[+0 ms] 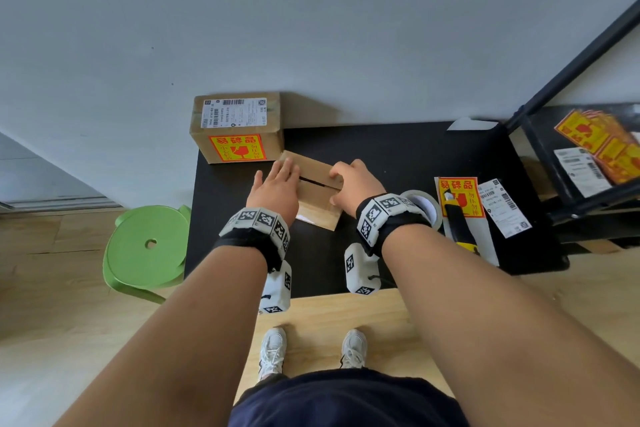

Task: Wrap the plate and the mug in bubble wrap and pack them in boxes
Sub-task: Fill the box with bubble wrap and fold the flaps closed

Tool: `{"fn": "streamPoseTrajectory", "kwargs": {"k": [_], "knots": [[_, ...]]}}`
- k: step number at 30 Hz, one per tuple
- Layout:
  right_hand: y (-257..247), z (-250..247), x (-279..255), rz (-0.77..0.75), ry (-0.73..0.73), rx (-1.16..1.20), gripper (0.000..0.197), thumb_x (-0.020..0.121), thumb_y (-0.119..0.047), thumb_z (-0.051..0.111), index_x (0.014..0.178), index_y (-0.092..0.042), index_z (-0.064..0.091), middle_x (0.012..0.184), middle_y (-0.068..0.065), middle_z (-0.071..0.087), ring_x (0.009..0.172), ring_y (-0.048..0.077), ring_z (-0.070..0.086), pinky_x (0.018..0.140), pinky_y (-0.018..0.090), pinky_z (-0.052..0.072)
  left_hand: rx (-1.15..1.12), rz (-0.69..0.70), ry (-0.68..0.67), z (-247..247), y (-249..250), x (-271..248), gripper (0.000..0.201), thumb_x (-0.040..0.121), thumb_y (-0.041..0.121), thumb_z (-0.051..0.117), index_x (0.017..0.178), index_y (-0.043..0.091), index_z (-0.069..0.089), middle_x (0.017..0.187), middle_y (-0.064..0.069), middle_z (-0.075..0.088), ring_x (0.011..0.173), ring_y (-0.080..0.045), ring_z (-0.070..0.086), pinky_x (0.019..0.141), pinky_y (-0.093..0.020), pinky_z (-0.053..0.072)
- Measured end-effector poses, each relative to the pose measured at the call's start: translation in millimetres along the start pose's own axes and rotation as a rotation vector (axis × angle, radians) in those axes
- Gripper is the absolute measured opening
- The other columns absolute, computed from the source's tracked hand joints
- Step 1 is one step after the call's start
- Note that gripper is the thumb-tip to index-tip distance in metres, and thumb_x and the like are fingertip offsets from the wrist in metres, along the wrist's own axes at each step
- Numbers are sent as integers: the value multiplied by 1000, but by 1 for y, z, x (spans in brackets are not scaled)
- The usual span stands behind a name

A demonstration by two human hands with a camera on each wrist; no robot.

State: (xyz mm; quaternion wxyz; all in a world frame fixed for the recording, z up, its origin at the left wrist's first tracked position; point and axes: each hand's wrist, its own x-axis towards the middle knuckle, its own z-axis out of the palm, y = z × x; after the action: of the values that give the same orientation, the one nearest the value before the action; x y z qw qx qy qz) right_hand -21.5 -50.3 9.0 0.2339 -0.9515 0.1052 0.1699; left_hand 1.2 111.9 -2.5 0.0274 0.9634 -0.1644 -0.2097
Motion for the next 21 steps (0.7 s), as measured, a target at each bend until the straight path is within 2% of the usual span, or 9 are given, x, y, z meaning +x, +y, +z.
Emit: {"fn": "streamPoseTrajectory", "kwargs": {"k": [4, 8, 12, 16, 19, 21], "knots": [[-2, 1, 2, 18, 7, 4, 41, 83, -12, 64, 119, -30, 53, 122, 0, 41, 91, 22, 57, 81, 39, 53, 0, 10, 35, -1, -1, 2, 68, 95, 4, 39, 154, 17, 9, 162, 2, -1, 149, -17, -3, 119, -50, 4], [0, 4, -2, 28, 18, 48, 41, 83, -14, 64, 120, -29, 53, 129, -1, 41, 98, 23, 58, 86, 41, 53, -11, 34, 192, 0, -1, 2, 46, 95, 12, 46, 141, 19, 38, 151, 0, 32, 143, -19, 22, 118, -47, 17], [5, 5, -12, -6, 27, 91, 44, 87, -21, 61, 130, -28, 52, 144, -4, 36, 116, 21, 54, 97, 40, 48, -14, 11, 254, -6, 6, 1, 36, 96, 20, 44, 132, 17, 49, 140, -3, 44, 133, -23, 37, 116, -43, 23], [13, -3, -21, 14, 141, 143, 39, 90, -22, 57, 129, -25, 53, 139, 1, 43, 117, 21, 54, 95, 36, 48, -11, 35, 304, -12, 20, -3, 36, 91, 12, 48, 127, 15, 54, 133, -4, 48, 130, -24, 38, 115, -38, 24], [30, -12, -29, 92, 204, 159, 41, 96, -24, 53, 136, -22, 49, 140, 5, 45, 118, 23, 54, 93, 36, 48, 6, 61, 294, -18, 35, -4, 39, 88, 9, 47, 126, 16, 54, 132, -4, 50, 130, -26, 37, 111, -38, 29], [46, -16, -35, 142, 210, 158, 42, 96, -21, 53, 138, -22, 48, 138, 7, 46, 113, 24, 57, 89, 37, 51, -11, 72, 266, -22, 48, -5, 40, 90, 10, 45, 129, 18, 52, 133, -2, 49, 130, -25, 37, 111, -37, 27]]}}
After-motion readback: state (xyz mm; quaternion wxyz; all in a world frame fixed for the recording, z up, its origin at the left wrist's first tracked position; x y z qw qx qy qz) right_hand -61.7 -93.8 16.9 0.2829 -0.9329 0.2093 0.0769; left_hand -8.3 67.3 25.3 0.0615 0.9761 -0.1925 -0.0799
